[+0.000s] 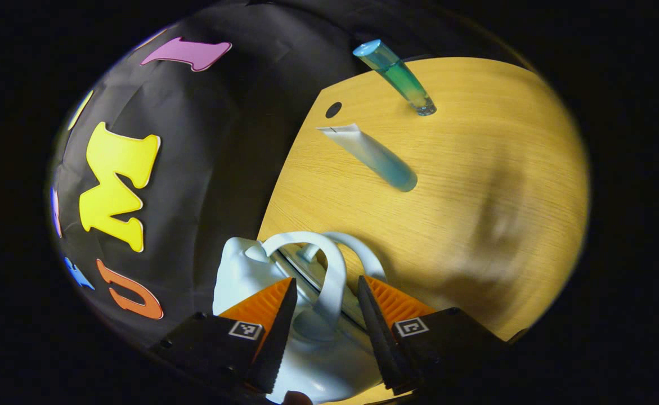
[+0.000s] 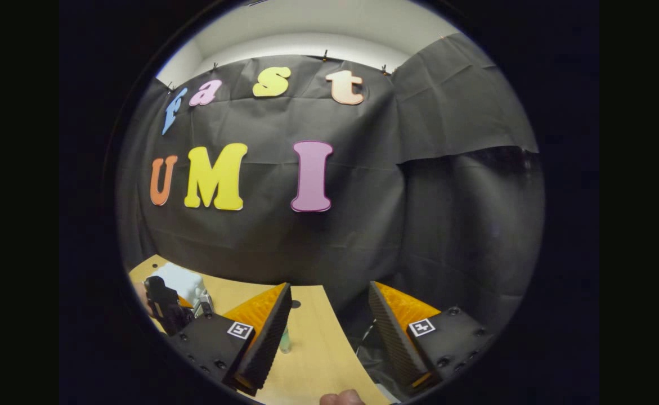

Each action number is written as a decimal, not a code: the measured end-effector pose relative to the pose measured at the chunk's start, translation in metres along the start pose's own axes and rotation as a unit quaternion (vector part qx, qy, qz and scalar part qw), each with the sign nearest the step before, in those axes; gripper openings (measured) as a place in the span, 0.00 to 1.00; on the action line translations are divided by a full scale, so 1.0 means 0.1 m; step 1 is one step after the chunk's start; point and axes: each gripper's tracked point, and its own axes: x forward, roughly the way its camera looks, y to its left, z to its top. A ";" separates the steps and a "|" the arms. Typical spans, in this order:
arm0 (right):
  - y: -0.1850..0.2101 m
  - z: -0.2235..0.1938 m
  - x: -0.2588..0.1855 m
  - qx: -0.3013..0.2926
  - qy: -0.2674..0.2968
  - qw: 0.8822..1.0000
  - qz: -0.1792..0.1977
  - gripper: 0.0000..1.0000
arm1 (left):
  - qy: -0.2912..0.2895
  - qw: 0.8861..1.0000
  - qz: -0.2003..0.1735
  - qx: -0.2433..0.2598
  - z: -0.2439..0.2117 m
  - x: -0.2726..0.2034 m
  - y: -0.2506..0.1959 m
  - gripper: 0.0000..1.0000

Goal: First open the suitcase, pack the skin care products into it, and then close the suitcase.

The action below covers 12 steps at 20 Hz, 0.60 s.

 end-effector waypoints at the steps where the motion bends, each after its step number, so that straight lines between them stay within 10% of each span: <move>1: -0.03 0.00 0.00 0.001 0.001 1.000 -0.004 0.81 | 0.008 1.000 0.001 0.010 0.00 0.02 0.01 0.66; 12: 0.06 -0.09 -0.16 0.011 0.014 1.000 -0.004 0.80 | -0.009 0.999 0.011 -0.030 0.06 -0.18 0.18 0.14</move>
